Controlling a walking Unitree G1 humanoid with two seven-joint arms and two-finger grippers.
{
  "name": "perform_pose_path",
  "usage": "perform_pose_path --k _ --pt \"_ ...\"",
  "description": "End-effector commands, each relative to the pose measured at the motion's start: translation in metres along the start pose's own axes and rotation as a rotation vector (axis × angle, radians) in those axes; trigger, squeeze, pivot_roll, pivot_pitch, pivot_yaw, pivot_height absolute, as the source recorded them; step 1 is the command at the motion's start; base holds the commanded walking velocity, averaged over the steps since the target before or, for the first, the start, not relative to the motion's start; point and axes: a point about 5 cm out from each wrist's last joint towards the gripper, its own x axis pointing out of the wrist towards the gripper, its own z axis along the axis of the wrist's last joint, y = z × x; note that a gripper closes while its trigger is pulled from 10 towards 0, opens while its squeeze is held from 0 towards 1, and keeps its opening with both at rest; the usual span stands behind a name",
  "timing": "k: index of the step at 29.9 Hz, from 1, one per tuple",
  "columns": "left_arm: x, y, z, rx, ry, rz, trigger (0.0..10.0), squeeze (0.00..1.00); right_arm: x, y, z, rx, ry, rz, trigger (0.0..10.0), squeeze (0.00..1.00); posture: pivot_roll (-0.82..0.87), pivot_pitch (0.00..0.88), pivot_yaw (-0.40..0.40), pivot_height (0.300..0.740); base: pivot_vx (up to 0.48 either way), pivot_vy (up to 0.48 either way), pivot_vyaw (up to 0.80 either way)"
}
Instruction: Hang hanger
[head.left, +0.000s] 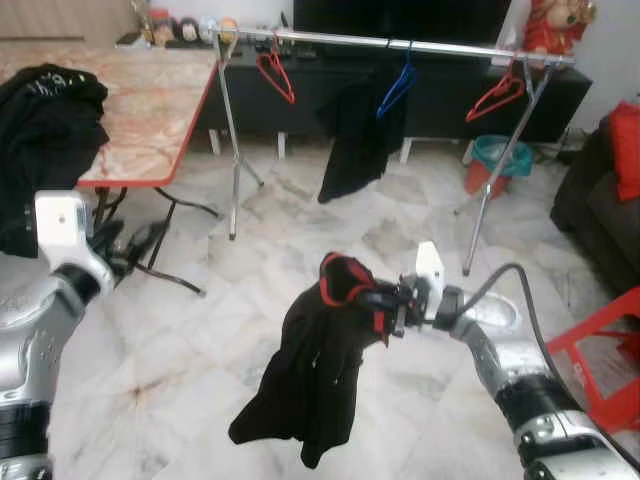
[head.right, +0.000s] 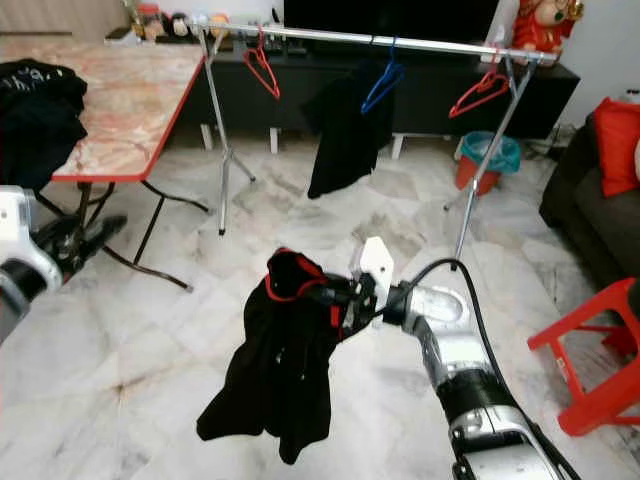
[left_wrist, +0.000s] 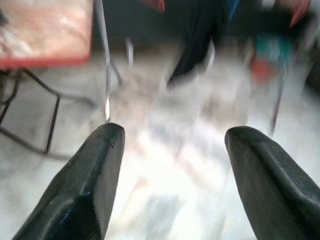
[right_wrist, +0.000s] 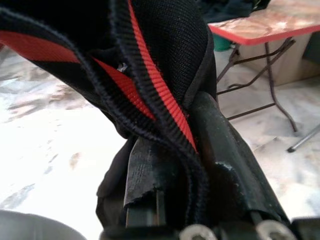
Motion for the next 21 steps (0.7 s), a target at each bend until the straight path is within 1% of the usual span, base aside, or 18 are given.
perform_pose_path --k 1,2,3,6,7,9,11,12,13,16,17,18,19,21 --pt "0.002 -0.016 -0.012 0.069 0.073 -0.107 10.0 0.0 0.001 -0.01 0.018 -0.066 -0.041 -0.036 0.0 0.0 0.12 0.0 -0.044 0.74 0.0 0.0 0.0" --pt "0.001 -0.027 -0.023 0.073 0.121 -0.177 10.0 0.0 0.003 -0.013 0.024 -0.082 -0.054 -0.056 0.0 0.0 0.11 0.0 -0.045 0.74 0.0 0.0 0.0" --pt "0.002 -0.038 -0.031 0.067 0.143 -0.237 10.0 0.0 0.006 -0.016 0.029 -0.099 -0.063 -0.071 0.0 0.0 0.11 0.0 -0.048 0.74 0.0 0.0 0.0" --pt "0.006 -0.06 -0.041 0.071 0.176 -0.345 10.0 0.0 0.012 -0.02 0.039 -0.148 -0.071 -0.099 0.0 0.0 0.11 0.0 -0.05 0.74 0.0 0.0 0.0" --pt "0.006 -0.06 -0.041 0.071 0.176 -0.345 10.0 0.0 0.012 -0.02 0.039 -0.148 -0.071 -0.099 0.0 0.0 0.11 0.0 -0.05 0.74 0.0 0.0 0.0" --pt "0.011 -0.071 -0.044 0.091 0.181 -0.385 10.0 0.0 0.016 -0.021 0.048 -0.167 -0.101 -0.097 0.0 0.0 0.1 0.0 -0.053 0.74 0.0 0.0 0.0" --pt "0.017 -0.078 -0.044 0.101 0.165 -0.404 10.0 0.0 0.021 -0.021 0.057 -0.181 -0.14 -0.093 0.0 0.0 0.1 0.0 -0.053 0.74 0.0 0.0 0.0" --pt "0.017 -0.078 -0.044 0.101 0.165 -0.404 10.0 0.0 0.021 -0.021 0.057 -0.181 -0.14 -0.093 0.0 0.0 0.1 0.0 -0.053 0.74 0.0 0.0 0.0" --pt "0.023 -0.083 -0.043 0.11 0.148 -0.409 10.0 0.0 0.025 -0.02 0.064 -0.196 -0.165 -0.085 0.0 0.0 0.1 0.0 -0.053 0.74 0.0 0.0 0.0" --pt "0.025 -0.084 -0.043 0.113 0.143 -0.411 10.0 0.0 0.026 -0.02 0.067 -0.202 -0.171 -0.084 0.0 0.0 0.1 0.0 -0.053 0.74 0.0 0.0 0.0" --pt "0.03 -0.088 -0.041 0.119 0.126 -0.408 10.0 0.0 0.029 -0.019 0.071 -0.213 -0.185 -0.072 0.0 0.0 0.09 0.0 -0.056 0.74 0.0 0.0 0.0" --pt "0.03 -0.088 -0.041 0.119 0.126 -0.408 10.0 0.0 0.029 -0.019 0.071 -0.213 -0.185 -0.072 0.0 0.0 0.09 0.0 -0.056 0.74 0.0 0.0 0.0" --pt "0.034 -0.091 -0.039 0.125 0.114 -0.407 10.0 0.0 0.031 -0.018 0.075 -0.221 -0.195 -0.064 0.0 0.0 0.09 0.0 -0.056 0.74 0.0 0.0 0.0" --pt "0.042 -0.1 -0.038 0.134 0.093 -0.415 10.0 0.0 0.035 -0.018 0.086 -0.242 -0.225 -0.046 0.0 0.0 0.09 0.0 -0.059 0.74 0.0 0.0 0.0"
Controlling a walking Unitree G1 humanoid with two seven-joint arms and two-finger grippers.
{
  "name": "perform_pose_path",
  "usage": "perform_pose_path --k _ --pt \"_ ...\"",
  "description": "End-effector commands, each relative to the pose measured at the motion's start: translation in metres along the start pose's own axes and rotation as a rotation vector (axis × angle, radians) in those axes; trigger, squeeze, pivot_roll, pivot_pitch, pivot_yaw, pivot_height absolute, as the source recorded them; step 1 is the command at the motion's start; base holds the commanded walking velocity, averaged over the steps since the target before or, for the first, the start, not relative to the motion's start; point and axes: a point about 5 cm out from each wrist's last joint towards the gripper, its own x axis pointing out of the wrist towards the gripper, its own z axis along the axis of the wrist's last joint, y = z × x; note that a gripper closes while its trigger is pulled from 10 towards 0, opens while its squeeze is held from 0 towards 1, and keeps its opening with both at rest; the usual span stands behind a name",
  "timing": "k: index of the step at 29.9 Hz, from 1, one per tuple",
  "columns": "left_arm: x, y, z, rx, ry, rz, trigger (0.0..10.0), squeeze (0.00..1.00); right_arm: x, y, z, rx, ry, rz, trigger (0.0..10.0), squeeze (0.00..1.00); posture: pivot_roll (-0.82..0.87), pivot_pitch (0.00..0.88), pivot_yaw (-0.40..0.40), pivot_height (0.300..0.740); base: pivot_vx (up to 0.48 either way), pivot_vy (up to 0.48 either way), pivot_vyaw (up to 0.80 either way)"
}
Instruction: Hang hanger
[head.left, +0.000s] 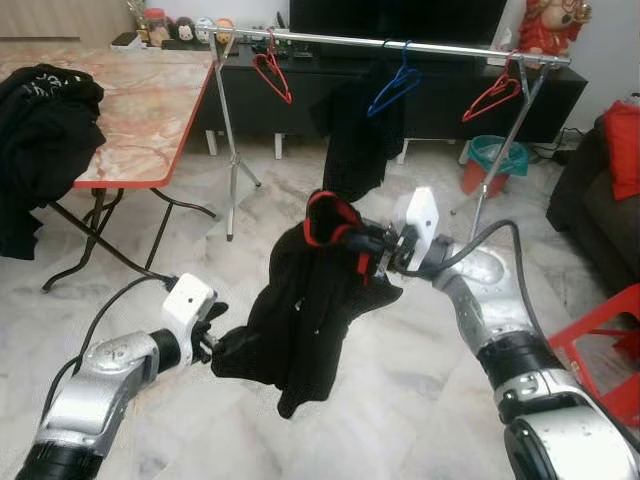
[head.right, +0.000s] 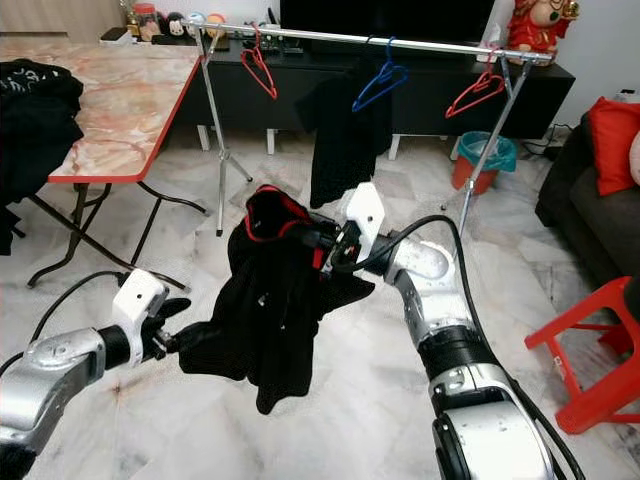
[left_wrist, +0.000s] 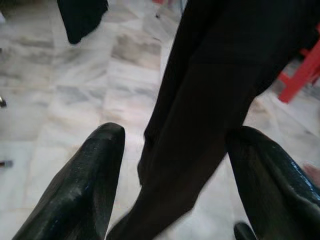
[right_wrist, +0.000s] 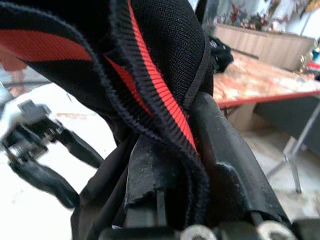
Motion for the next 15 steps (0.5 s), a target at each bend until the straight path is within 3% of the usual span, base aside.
perform_pose_path --k 1,15 --pt "0.008 -0.005 0.001 0.032 0.004 -0.02 10.0 0.0 0.009 -0.006 0.027 -0.066 -0.082 0.02 0.0 0.0 0.09 0.0 -0.059 0.74 0.0 0.0 0.0" --pt "0.039 -0.024 0.01 0.029 -0.035 -0.119 10.0 0.0 0.032 -0.004 0.052 -0.112 -0.141 0.056 0.0 0.0 0.08 0.0 -0.071 0.74 0.0 0.0 0.0"
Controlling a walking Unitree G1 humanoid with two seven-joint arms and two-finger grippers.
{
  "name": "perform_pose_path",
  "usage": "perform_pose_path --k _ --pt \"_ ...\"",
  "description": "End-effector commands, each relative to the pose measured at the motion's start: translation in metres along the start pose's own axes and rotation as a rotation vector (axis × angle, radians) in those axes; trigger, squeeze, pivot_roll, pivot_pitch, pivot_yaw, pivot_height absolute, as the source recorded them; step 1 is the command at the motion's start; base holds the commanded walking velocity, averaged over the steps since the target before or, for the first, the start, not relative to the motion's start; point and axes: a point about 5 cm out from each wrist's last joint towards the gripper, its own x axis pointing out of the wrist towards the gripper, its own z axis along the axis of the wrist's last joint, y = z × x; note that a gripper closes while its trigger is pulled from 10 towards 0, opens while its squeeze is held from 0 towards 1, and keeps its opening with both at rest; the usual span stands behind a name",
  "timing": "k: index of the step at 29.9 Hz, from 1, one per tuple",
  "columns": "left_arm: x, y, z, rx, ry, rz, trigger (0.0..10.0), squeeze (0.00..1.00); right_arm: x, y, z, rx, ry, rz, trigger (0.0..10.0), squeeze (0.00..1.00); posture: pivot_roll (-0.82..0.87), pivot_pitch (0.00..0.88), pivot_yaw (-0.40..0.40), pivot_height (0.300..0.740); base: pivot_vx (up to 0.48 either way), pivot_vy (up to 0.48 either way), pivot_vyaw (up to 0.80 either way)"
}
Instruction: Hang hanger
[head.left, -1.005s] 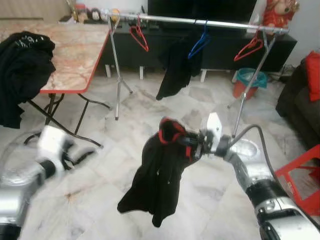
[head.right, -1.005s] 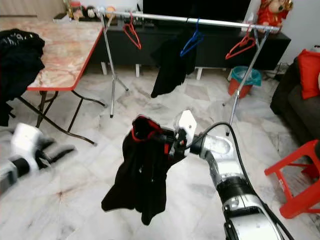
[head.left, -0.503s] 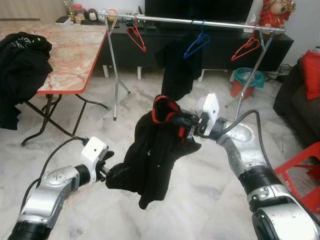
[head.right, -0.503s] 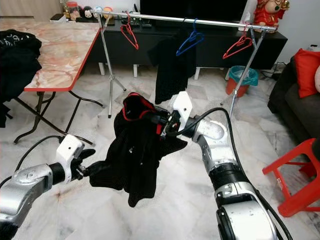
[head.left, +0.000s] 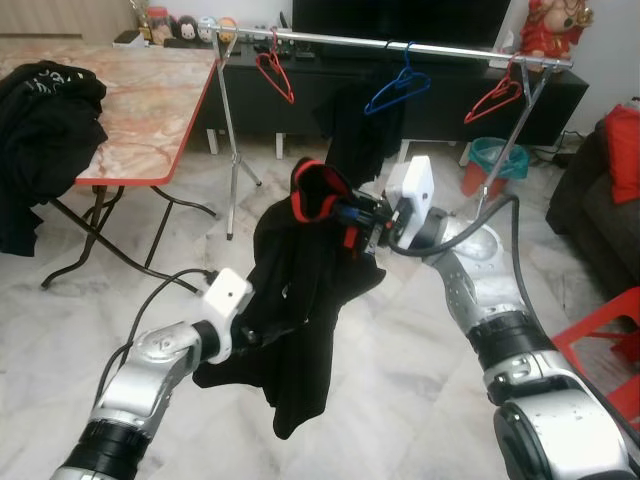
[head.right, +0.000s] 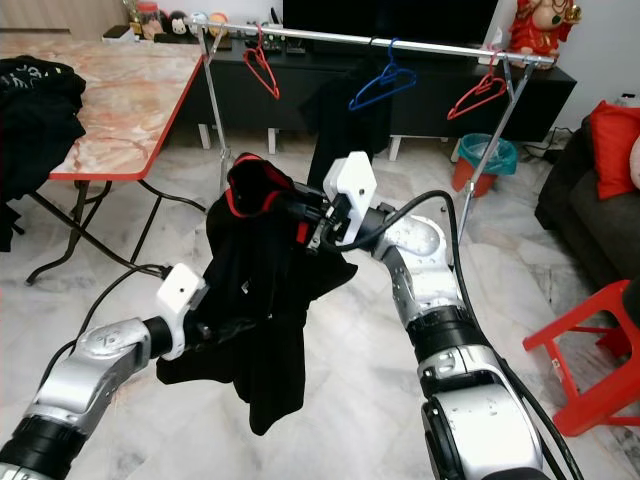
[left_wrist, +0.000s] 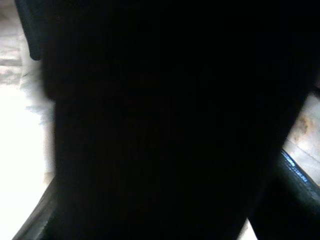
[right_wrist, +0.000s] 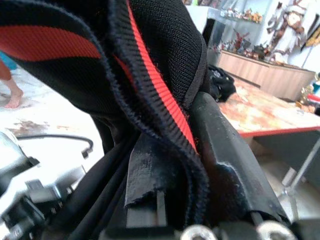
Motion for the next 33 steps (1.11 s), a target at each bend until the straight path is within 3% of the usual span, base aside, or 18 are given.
perform_pose_path --k 1,7,14,15,16,17,19,33 --pt "0.006 -0.004 0.002 0.026 0.005 -0.033 10.0 0.0 0.011 -0.004 0.023 -0.057 -0.06 0.019 0.0 0.0 0.08 0.0 -0.071 0.74 0.0 0.0 0.0" --pt "0.012 -0.013 0.001 0.031 0.031 -0.098 10.0 0.0 0.019 -0.002 0.028 -0.062 -0.08 0.029 0.0 0.0 0.07 0.0 -0.07 0.74 0.0 0.0 0.0" --pt "0.016 -0.008 -0.009 0.064 0.078 -0.039 9.7 0.0 0.028 -0.006 0.044 -0.074 -0.125 0.015 0.0 0.0 0.07 0.0 -0.069 0.74 0.0 0.0 0.0" --pt "0.017 -0.004 -0.011 0.076 0.085 0.006 4.7 0.0 0.03 -0.008 0.049 -0.079 -0.136 0.008 0.0 0.0 0.07 0.0 -0.069 0.74 0.0 0.0 0.0" --pt "0.017 -0.003 -0.012 0.083 0.087 0.028 4.7 0.0 0.031 -0.009 0.051 -0.082 -0.139 0.005 0.0 0.0 0.07 0.0 -0.069 0.74 0.0 0.0 0.0" --pt "0.018 -0.001 -0.013 0.078 0.086 0.051 2.5 0.0 0.032 -0.01 0.053 -0.084 -0.144 0.003 0.0 0.0 0.06 0.0 -0.07 0.74 0.0 0.0 0.0" --pt "0.018 0.003 -0.013 0.066 0.081 0.087 0.0 0.0 0.032 -0.011 0.055 -0.085 -0.152 0.001 0.0 0.0 0.06 0.0 -0.07 0.74 0.0 0.0 0.0" --pt "0.019 0.011 -0.008 0.082 0.021 0.151 0.0 0.0 0.035 -0.009 0.058 -0.077 -0.164 0.006 0.0 0.0 0.06 0.0 -0.075 0.74 0.0 0.0 0.0"
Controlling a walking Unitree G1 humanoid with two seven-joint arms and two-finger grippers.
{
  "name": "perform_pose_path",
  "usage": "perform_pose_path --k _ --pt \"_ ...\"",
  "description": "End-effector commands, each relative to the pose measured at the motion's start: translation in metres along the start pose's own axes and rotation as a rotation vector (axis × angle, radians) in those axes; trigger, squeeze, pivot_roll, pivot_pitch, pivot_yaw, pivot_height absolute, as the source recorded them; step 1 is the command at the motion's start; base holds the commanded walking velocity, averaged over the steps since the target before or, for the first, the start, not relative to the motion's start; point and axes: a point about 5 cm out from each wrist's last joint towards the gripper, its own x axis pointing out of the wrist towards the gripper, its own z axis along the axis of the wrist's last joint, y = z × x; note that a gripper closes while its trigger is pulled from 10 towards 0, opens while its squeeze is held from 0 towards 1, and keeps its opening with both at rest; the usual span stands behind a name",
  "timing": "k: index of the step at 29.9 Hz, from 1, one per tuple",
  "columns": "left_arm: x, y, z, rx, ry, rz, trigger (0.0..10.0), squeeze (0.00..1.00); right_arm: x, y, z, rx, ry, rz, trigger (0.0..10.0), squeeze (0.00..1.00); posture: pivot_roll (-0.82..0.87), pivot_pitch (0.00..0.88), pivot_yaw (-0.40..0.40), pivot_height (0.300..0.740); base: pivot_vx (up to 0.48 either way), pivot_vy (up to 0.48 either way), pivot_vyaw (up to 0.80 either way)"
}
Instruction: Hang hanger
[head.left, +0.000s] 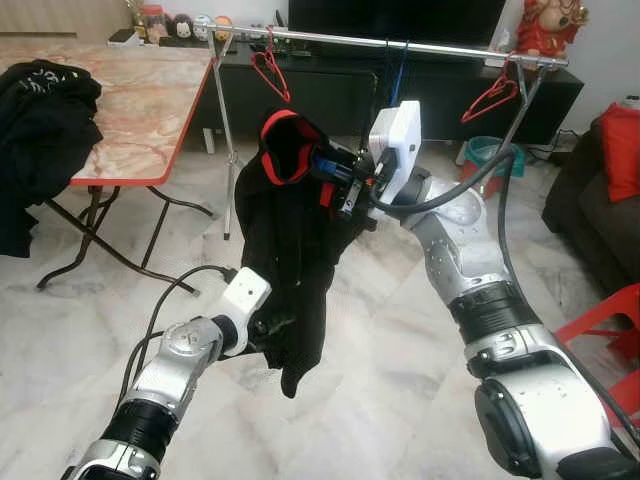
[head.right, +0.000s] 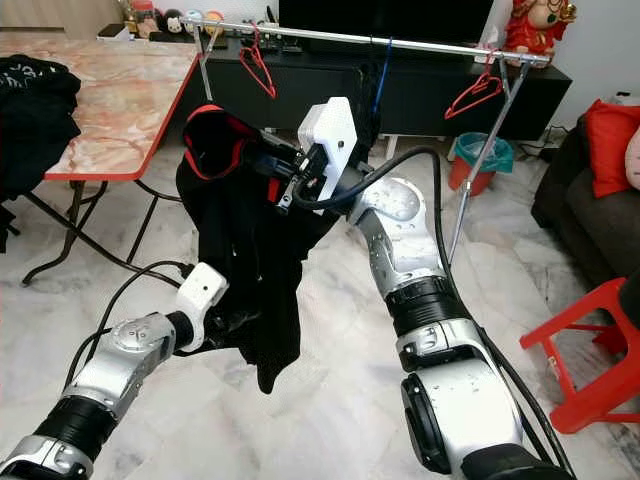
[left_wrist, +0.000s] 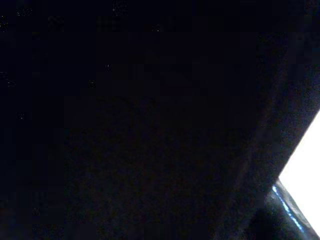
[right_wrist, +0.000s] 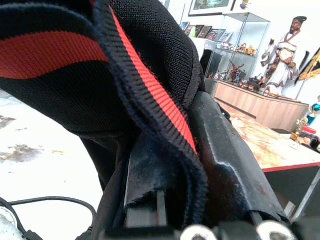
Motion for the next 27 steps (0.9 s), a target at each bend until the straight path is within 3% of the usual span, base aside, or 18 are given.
perform_pose_path --k 1,12,27 --pt "0.002 0.003 0.005 0.009 -0.021 0.019 0.0 0.0 0.007 -0.004 0.021 -0.044 -0.067 0.003 0.0 0.0 0.06 0.0 -0.075 0.74 0.0 0.0 0.0" --pt "0.002 0.002 0.011 -0.011 -0.072 -0.004 0.0 0.0 0.007 -0.002 0.018 -0.031 -0.066 0.005 0.0 0.0 0.06 0.0 -0.073 0.74 0.0 0.0 0.0" --pt "-0.001 0.002 0.008 0.011 -0.06 -0.031 0.0 0.0 0.005 0.0 0.01 -0.022 -0.04 -0.006 0.0 0.0 0.07 0.0 -0.072 0.74 0.0 0.0 0.0"
